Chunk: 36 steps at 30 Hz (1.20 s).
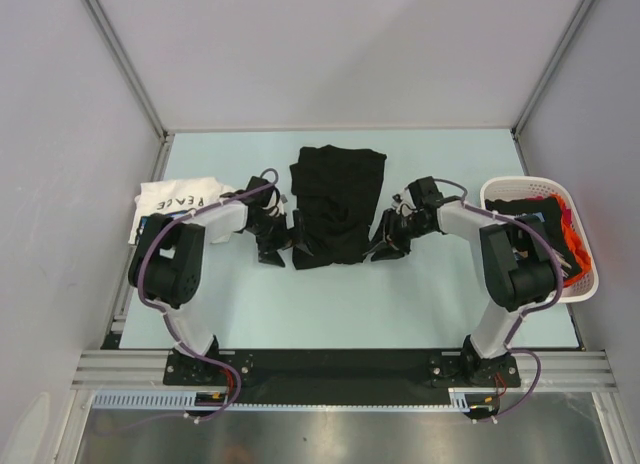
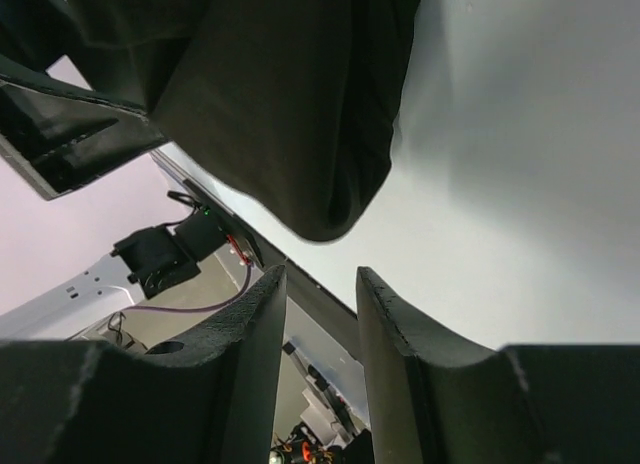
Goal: Fold and stack the t-shirts
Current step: Fold the tshirt
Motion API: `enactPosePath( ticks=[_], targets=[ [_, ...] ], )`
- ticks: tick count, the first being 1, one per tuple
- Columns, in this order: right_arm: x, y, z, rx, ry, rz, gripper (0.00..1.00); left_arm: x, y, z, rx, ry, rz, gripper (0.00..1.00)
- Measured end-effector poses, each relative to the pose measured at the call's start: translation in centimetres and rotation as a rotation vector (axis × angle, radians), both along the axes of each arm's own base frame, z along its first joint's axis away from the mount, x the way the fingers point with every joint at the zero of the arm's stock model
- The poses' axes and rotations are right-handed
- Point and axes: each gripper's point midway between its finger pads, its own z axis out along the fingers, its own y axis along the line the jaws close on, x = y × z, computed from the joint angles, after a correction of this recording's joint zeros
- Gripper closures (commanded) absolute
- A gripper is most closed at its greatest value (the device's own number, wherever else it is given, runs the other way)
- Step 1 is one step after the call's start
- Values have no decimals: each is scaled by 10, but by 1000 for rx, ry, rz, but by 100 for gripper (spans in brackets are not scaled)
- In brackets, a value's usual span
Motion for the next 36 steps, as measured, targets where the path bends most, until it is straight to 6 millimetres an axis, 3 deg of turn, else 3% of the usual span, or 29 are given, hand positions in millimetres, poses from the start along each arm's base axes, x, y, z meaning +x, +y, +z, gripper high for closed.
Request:
enactPosePath(
  ticks=[3, 5, 6, 7, 9, 10, 11, 14, 23, 30, 36],
  targets=[
    [2, 6, -9, -2, 17, 6, 61, 12, -9, -1, -17, -3, -5, 5],
    [9, 9, -13, -2, 24, 1, 61, 20, -15, 0, -28, -13, -12, 23],
    [12, 10, -15, -2, 24, -1, 61, 23, -17, -1, -33, -12, -12, 33],
    [16, 11, -15, 0, 25, -3, 62, 26, -20, -2, -37, -14, -14, 52],
    [22, 13, -15, 2, 15, -3, 62, 31, -25, -6, -42, -8, -17, 72],
    [25, 14, -13, 4, 10, -3, 63, 32, -27, -8, -44, -4, -18, 91],
    [28, 15, -12, 6, 3, -4, 74, 32, -28, -10, -44, 3, -22, 100],
    [37, 18, -9, 13, -17, -3, 100, 30, -30, -14, -45, 15, -30, 100],
    [40, 13, -20, -38, 42, 33, 100, 28, -25, -15, -26, 29, -26, 100],
    [22, -23, -39, -203, 137, 57, 100, 28, -12, -13, 4, 48, -21, 100],
    [4, -40, -42, -283, 164, 67, 100, 24, -5, -11, 15, 70, -25, 100]
  ],
)
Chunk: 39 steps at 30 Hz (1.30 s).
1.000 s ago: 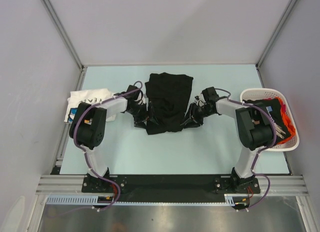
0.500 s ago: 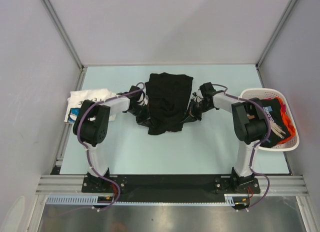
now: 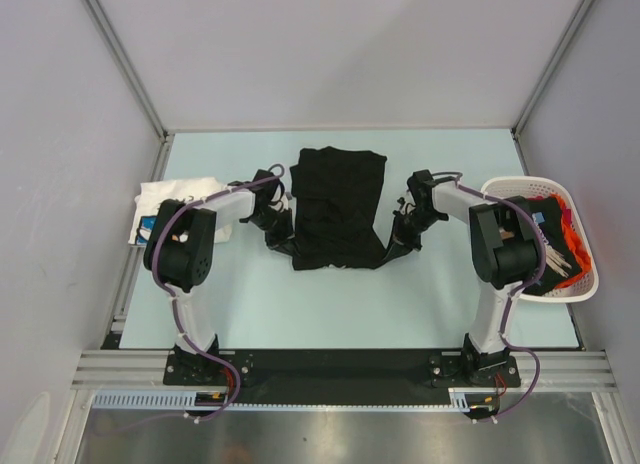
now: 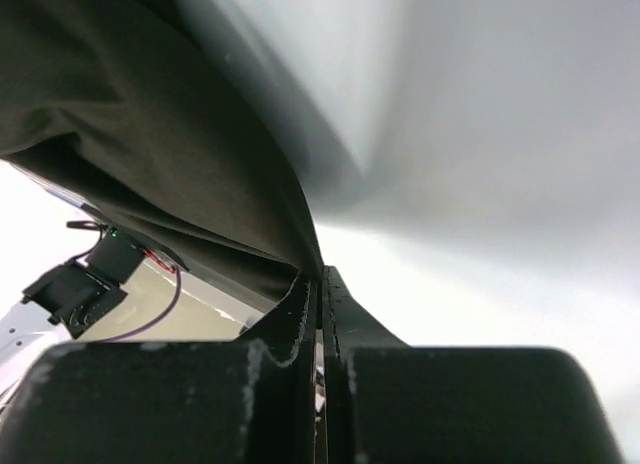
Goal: Fold and stack the t-shirts
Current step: Fold the tshirt
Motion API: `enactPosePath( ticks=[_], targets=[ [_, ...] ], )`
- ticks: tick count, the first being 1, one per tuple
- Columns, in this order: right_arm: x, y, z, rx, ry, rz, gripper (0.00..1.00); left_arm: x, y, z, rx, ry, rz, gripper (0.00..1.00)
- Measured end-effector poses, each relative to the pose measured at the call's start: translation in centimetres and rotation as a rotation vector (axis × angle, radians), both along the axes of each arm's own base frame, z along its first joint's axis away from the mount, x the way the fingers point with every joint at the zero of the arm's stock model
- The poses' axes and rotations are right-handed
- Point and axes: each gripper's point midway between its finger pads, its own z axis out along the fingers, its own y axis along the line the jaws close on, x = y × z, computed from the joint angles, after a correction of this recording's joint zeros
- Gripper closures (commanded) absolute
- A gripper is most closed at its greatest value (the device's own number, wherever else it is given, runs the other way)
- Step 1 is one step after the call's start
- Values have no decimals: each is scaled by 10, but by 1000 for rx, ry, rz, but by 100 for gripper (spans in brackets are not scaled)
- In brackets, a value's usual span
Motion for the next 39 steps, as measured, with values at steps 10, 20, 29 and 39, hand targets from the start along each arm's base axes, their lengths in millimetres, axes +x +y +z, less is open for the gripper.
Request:
enactPosePath(
  ticks=[10, 20, 29, 39],
  targets=[
    [-6, -3, 3, -24, 2, 21, 76, -12, 5, -2, 14, 33, -32, 13],
    [1, -11, 16, -69, -82, 38, 32, -16, 20, 8, 59, 17, -33, 0],
    [53, 0, 61, 5, -357, 3, 33, 24, 12, 37, 49, -101, -27, 0],
    [101, 25, 30, 61, -356, 2, 34, 55, -1, 26, 28, -103, -26, 12]
  ],
)
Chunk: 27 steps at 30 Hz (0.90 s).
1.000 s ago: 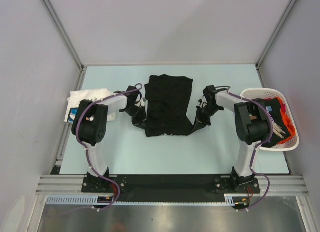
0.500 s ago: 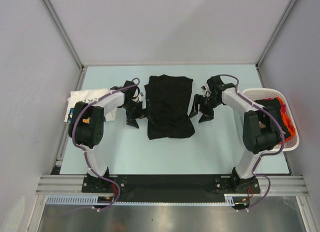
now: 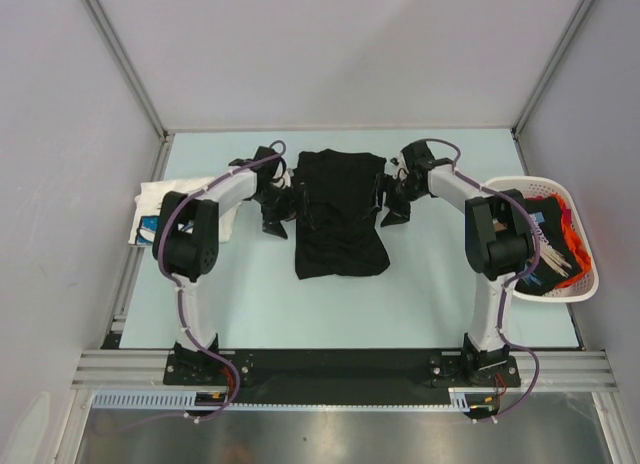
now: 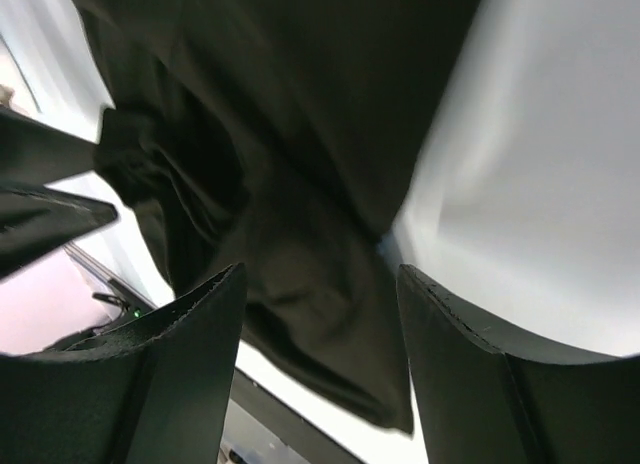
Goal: Fold and stack the t-shirts
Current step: Fold the tshirt
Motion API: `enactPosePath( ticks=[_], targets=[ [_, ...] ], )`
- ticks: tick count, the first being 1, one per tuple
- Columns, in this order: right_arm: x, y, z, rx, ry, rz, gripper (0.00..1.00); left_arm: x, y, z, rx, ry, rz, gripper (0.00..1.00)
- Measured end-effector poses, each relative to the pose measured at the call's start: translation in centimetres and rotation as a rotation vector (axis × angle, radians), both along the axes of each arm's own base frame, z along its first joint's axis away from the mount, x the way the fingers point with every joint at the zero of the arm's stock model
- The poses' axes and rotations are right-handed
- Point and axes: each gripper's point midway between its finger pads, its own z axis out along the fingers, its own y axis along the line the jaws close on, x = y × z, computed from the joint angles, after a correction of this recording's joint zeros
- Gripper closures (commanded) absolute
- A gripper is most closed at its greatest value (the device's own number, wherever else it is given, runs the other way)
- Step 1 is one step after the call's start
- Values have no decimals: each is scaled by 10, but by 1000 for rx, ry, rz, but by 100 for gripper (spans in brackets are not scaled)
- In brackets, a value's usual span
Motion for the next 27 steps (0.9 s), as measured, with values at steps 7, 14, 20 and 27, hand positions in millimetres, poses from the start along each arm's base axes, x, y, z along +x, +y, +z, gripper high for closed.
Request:
enactPosePath(
  ticks=[7, 14, 20, 27],
  targets=[
    [33, 23, 1, 47, -33, 36, 40, 9, -9, -4, -31, 23, 10, 58],
    [37, 36, 6, 104, -22, 65, 46, 26, -21, 4, -77, 4, 8, 50],
    [30, 36, 3, 117, 23, 74, 50, 29, -29, 7, -97, 1, 2, 56],
    [22, 26, 5, 112, 67, 86, 86, 27, -32, 4, -97, 12, -4, 99]
  ],
)
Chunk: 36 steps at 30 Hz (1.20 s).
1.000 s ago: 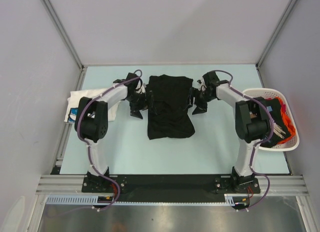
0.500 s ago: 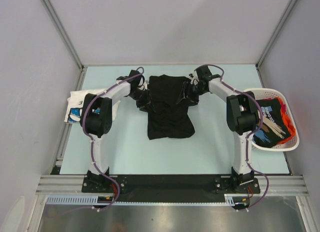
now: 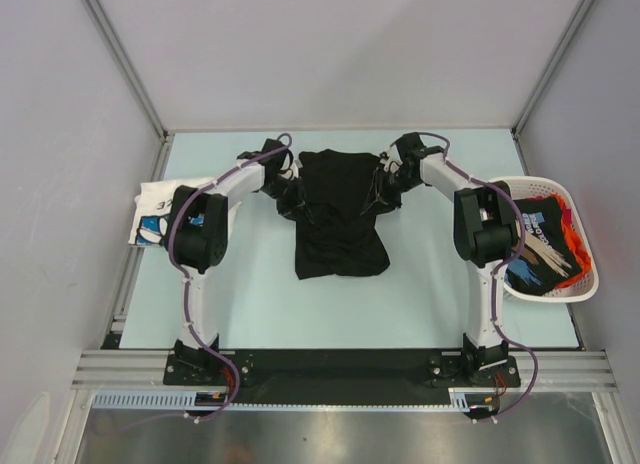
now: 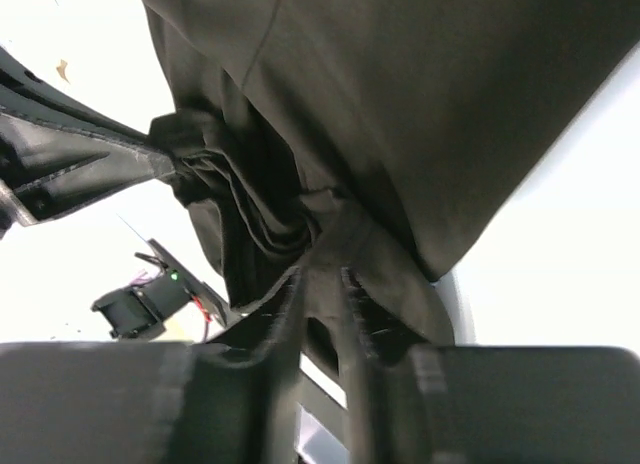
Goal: Fold and stack the t-shirts
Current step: Fold the tshirt
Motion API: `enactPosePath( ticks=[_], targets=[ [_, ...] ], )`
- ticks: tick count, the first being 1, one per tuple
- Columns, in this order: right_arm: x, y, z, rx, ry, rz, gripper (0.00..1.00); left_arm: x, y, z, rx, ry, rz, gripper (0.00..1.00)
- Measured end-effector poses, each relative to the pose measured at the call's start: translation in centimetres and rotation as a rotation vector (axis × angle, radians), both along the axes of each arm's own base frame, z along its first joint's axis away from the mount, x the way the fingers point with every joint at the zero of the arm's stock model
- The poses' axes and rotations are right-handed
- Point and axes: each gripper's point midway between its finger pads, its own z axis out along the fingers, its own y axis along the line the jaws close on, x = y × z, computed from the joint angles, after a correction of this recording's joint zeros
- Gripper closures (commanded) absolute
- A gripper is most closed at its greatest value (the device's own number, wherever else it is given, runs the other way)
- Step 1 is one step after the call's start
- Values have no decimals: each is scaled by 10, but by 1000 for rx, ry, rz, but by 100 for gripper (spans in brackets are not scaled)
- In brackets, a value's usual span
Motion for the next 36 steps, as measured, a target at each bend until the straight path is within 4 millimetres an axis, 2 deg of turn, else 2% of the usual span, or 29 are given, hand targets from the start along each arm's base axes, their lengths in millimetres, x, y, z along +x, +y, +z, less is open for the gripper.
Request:
enactPosePath(
  ticks=[5, 9, 11, 12, 13, 14, 16, 17, 22, 27, 36],
  targets=[
    [-5, -5, -1, -8, 22, 6, 99, -1, 0, -6, 6, 13, -1, 100],
    [-3, -7, 1, -13, 21, 2, 100, -1, 1, -10, 9, 20, -1, 100],
    [-2, -7, 3, -12, 16, 1, 88, -1, 1, -10, 10, 21, -1, 100],
    [-1, -8, 3, -14, 16, -2, 74, -1, 1, -10, 10, 21, -1, 100],
    [0, -8, 4, -15, 17, -6, 65, -1, 1, -10, 10, 20, -1, 100],
    [1, -9, 5, -17, 19, -11, 49, -1, 1, -10, 10, 20, -1, 100],
    [1, -10, 5, -22, 22, -13, 37, -1, 1, -10, 10, 19, -1, 100],
    [0, -11, 5, -24, 24, -13, 34, -1, 1, -10, 10, 20, -1, 100],
    [-2, -14, 2, -35, 34, -14, 34, -1, 1, -10, 11, 20, -1, 100],
    [-8, -15, -3, -41, 55, -8, 45, -1, 1, -10, 12, 19, -1, 100],
    [-17, 5, -4, -32, 59, 40, 48, -1, 1, -10, 12, 19, -1, 100]
  ],
)
